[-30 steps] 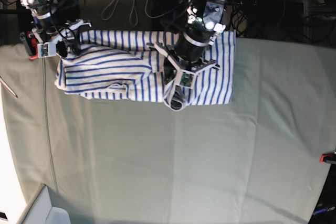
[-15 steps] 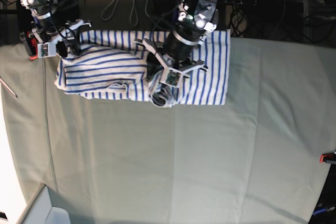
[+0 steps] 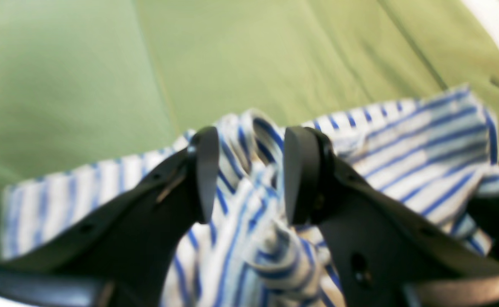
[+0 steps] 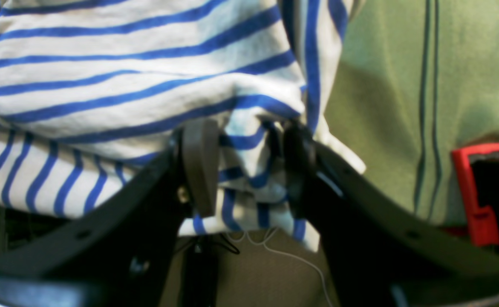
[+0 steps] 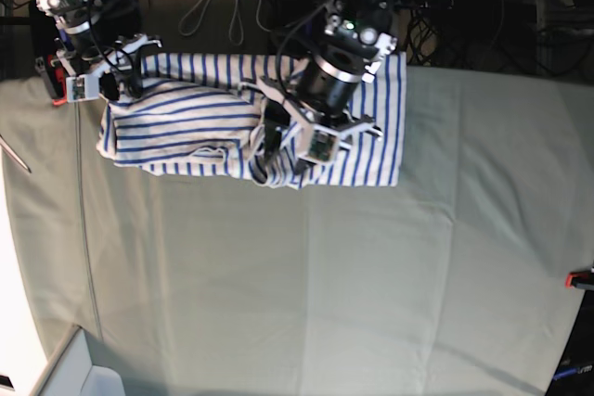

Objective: Layout the t-shirt on the table in an organized manner, then fold the t-shirt properly
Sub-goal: 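Fold the strip end held by the left gripper over toward the right gripper, then release the fold and raise the left gripper away, then fold the strip end held by the right gripper over onto the folded stack, then grasp the folded stack's edges with both grippers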

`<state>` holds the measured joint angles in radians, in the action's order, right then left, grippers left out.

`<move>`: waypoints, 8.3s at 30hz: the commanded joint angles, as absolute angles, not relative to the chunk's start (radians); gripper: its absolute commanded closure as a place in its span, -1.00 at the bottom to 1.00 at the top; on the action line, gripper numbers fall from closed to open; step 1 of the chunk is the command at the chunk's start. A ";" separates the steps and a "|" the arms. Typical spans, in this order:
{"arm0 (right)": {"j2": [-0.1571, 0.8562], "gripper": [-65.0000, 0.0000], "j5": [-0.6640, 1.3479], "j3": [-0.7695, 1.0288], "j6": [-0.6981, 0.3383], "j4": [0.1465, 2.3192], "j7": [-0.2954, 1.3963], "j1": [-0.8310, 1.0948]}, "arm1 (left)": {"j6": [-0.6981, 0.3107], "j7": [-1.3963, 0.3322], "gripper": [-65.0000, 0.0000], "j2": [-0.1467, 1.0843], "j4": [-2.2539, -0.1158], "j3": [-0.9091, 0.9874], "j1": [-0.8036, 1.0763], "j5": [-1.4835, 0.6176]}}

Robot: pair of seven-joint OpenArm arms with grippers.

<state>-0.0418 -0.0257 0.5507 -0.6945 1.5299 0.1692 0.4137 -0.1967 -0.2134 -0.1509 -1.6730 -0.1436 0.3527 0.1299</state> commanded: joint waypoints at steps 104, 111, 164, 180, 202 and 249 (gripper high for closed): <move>-0.157 1.00 -0.153 0.549 -0.698 1.730 0.147 0.380 | -0.203 -0.196 0.07 0.228 -1.682 0.611 0.516 -0.539; -0.157 1.00 -0.153 0.268 -0.698 1.902 0.147 0.530 | -0.203 -0.196 0.07 0.228 -1.682 0.611 0.516 -0.538; -0.157 -0.13 -0.150 -0.481 -0.698 1.716 0.400 0.176 | -0.203 -0.196 0.07 0.229 -1.681 0.674 0.533 -0.536; -0.113 0.78 -0.150 -0.315 -0.698 1.670 0.400 0.208 | -0.203 -0.197 0.07 0.228 -1.681 0.673 0.518 -0.536; -0.082 0.86 -0.151 -0.464 -0.698 1.744 0.407 0.246 | -0.203 -0.197 0.06 0.228 -1.681 0.677 0.516 -0.536; -0.157 0.86 -0.153 -0.375 -0.698 1.612 0.163 0.064 | -0.205 -0.197 -0.39 0.177 -1.733 0.576 0.573 -0.549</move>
